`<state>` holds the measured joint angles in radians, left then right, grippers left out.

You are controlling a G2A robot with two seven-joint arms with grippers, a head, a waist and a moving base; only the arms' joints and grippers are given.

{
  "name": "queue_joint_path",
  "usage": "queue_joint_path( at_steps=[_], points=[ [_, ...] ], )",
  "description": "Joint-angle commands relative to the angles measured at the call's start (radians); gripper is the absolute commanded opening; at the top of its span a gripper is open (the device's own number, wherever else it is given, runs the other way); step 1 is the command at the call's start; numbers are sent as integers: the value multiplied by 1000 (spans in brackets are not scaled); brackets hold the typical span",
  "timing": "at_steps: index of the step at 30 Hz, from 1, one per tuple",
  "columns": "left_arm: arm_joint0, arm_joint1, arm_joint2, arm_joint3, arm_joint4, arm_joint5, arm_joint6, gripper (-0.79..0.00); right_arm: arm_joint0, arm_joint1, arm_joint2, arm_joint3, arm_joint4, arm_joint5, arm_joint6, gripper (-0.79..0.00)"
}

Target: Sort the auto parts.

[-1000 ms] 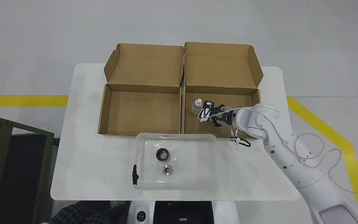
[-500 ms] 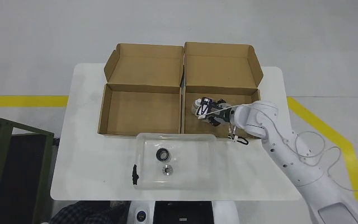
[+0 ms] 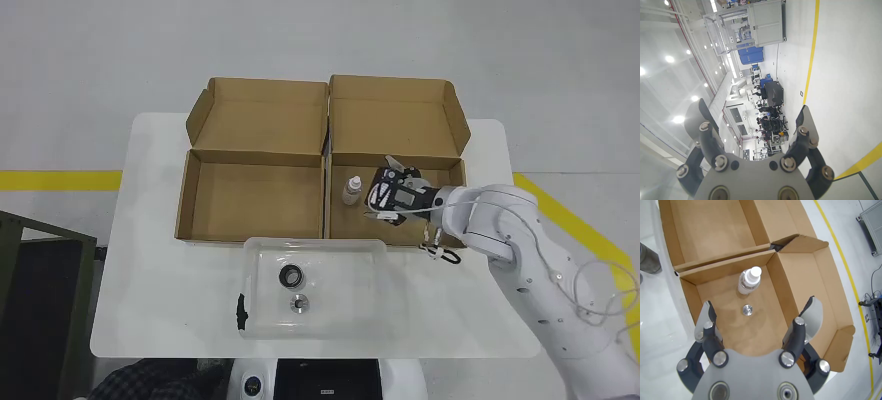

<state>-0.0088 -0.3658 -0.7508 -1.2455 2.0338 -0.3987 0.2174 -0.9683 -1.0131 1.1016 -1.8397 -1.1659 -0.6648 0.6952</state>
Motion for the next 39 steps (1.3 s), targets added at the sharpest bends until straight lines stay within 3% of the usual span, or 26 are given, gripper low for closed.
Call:
queue_joint_path(
  at_steps=[1, 9, 18, 26, 39],
  points=[
    [0, 0, 0, 0, 0, 0, 0, 0, -18, 3, 12, -24, 10, -4, -20, -49],
    [0, 0, 0, 0, 0, 0, 0, 0, -76, 4, -9, -118, 8, -23, -86, -65],
    [0, 0, 0, 0, 0, 0, 0, 0, -79, -11, -119, -197, -5, -45, -93, -52],
    [0, 0, 0, 0, 0, 0, 0, 0, -46, -32, -224, -177, -29, -59, -101, -68],
    [0, 0, 0, 0, 0, 0, 0, 0, 6, -77, -381, -88, -90, -46, -157, -163]
  ],
)
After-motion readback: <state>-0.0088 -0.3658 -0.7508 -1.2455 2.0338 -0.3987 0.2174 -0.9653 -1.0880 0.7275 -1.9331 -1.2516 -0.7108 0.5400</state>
